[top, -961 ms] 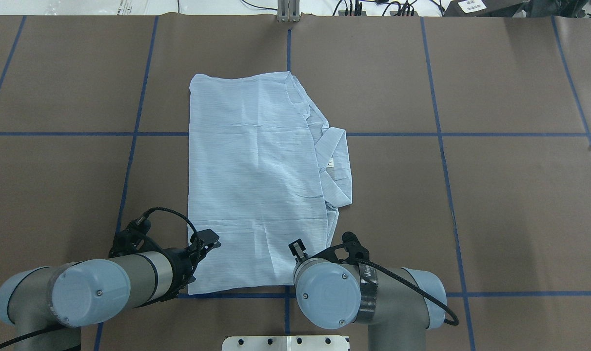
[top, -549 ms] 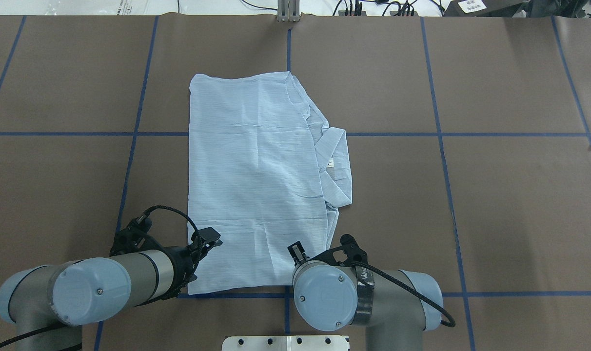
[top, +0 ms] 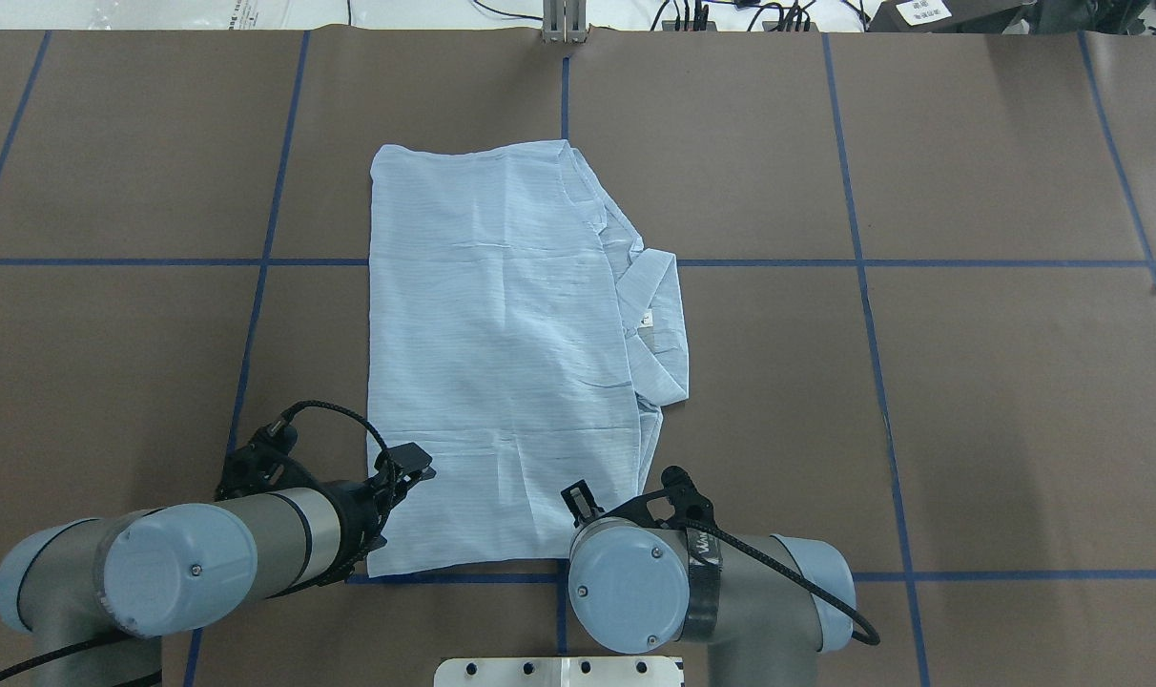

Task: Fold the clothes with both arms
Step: 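Grasp the shirt edge nearest the robot with both grippers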

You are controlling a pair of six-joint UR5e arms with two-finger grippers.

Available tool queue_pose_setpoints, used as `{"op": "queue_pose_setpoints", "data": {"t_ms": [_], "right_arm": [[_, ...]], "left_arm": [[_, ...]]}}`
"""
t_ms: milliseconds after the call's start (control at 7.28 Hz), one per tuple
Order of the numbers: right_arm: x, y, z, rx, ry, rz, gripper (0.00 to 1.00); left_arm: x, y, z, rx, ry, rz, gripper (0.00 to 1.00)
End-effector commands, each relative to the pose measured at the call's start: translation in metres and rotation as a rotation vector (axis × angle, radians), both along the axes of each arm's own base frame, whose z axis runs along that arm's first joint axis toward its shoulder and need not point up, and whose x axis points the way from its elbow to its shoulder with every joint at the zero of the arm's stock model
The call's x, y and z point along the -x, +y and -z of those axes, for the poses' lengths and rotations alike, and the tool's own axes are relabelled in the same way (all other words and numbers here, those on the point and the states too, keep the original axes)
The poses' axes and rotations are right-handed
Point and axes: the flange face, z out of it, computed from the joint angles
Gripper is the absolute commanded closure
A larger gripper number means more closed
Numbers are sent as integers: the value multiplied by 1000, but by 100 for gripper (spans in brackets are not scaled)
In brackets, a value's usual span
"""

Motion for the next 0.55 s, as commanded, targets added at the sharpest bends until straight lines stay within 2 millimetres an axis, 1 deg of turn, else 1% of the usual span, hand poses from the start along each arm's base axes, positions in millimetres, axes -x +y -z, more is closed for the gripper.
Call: {"op": "queue_pose_setpoints", "data": {"t_ms": [0,137,275,412], "right_arm": [[3,-1,2,-1,0,-3,21],[7,-2,3,0,1,-3,23],[12,-2,4,-3,5,0,28],[13,-3,4,-4,2,-1,33]], "left_arm": [[0,0,0,0,0,1,1],[0,0,0,1,1,1,1],[0,0,0,1,1,1,1],[0,0,0,2,1,2,1]]}}
